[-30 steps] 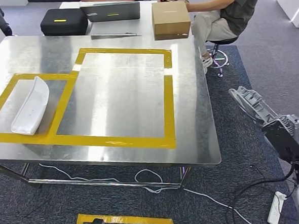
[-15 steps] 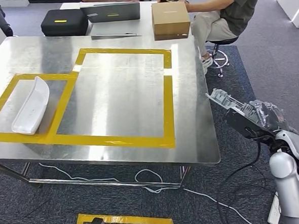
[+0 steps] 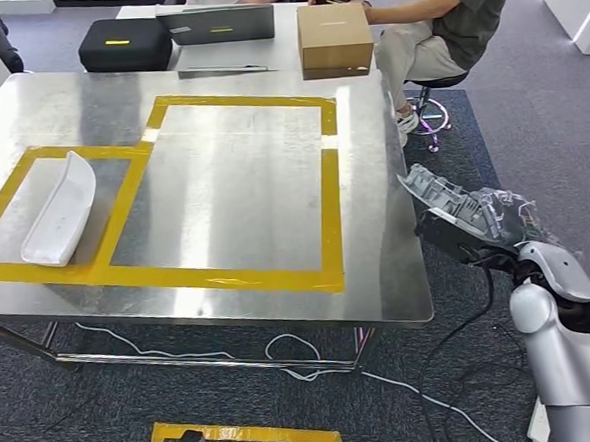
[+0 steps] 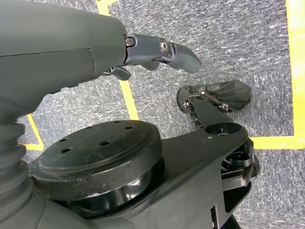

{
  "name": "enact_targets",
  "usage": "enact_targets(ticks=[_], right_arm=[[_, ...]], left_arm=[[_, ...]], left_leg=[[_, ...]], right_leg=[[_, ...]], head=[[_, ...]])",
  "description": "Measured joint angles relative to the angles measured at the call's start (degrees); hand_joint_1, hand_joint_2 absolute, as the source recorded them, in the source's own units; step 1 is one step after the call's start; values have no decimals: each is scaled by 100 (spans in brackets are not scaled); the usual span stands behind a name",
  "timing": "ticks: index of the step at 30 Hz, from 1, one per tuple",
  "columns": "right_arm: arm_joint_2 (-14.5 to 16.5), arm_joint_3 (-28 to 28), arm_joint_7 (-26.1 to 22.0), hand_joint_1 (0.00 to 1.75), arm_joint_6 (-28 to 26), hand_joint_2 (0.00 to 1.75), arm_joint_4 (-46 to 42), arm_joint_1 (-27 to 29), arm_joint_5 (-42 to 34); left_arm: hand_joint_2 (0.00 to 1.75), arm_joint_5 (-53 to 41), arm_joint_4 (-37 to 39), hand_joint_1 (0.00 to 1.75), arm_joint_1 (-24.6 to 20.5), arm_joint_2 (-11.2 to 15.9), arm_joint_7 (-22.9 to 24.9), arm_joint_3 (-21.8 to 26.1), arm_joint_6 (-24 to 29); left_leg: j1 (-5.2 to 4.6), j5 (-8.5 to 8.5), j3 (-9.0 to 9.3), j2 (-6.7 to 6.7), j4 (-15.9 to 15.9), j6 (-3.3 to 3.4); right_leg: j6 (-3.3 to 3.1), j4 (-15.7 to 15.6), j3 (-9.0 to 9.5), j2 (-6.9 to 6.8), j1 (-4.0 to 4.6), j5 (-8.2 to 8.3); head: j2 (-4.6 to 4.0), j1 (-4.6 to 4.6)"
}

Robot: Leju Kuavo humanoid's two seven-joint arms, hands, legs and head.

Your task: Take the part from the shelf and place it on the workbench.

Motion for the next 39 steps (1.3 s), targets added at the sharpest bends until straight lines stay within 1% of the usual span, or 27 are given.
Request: enact_targets(ticks=[6,9,12,15,21,30,36,39], right_arm=[[395,600,-431,175,-399,175,515,-416,467],[665,1009,-688,175,-625,175,820,-700,624],[1017,1421,-797,175,-744,175,1076,-981,666],[1233,1738,-874,175,-777,175,1217,-1152,631],[1434,2119,-967,175,-847,175,1380,-1287,523],[1574,2343,-982,175,-885,175,1512,-1434,435],[1697,2405,-1080,175,-835,175,1726,-1446,-126],[1783,2422,-1121,175,-842,175,1885,-1482,-281]], left_arm=[[175,-50,21,0,-15,11,0,-44,-61],[175,-105,39,0,-24,11,0,-92,-78],[175,-145,61,0,-38,10,0,-127,-85],[175,-169,76,0,-36,10,0,-161,-87],[175,-190,100,0,-29,11,2,-242,-95],[175,-234,114,0,-24,11,2,-277,-123],[175,-250,114,0,-24,14,2,-289,-125],[175,-251,114,0,-24,14,-8,-321,-125]], left_leg=[[8,7,0,6,-1,-11],[8,11,-3,11,-2,-16],[11,15,-5,15,-2,-22],[16,17,-8,5,-4,-26],[16,18,-12,2,-5,-28],[16,22,-15,-1,-5,-33],[16,24,-15,0,-5,-36],[18,24,-15,0,-6,-36]], right_leg=[[-12,12,-10,10,7,7],[-19,23,-22,16,8,10],[-26,30,-35,15,8,8],[-34,32,-33,-1,12,2],[-38,33,-34,-3,12,3],[-40,32,-37,-5,12,5],[-42,33,-40,-3,13,6],[-42,34,-40,-3,14,6]], head=[[0,0],[0,-1],[0,-3],[0,-1],[0,-3],[0,-2],[0,-2],[0,-2]])
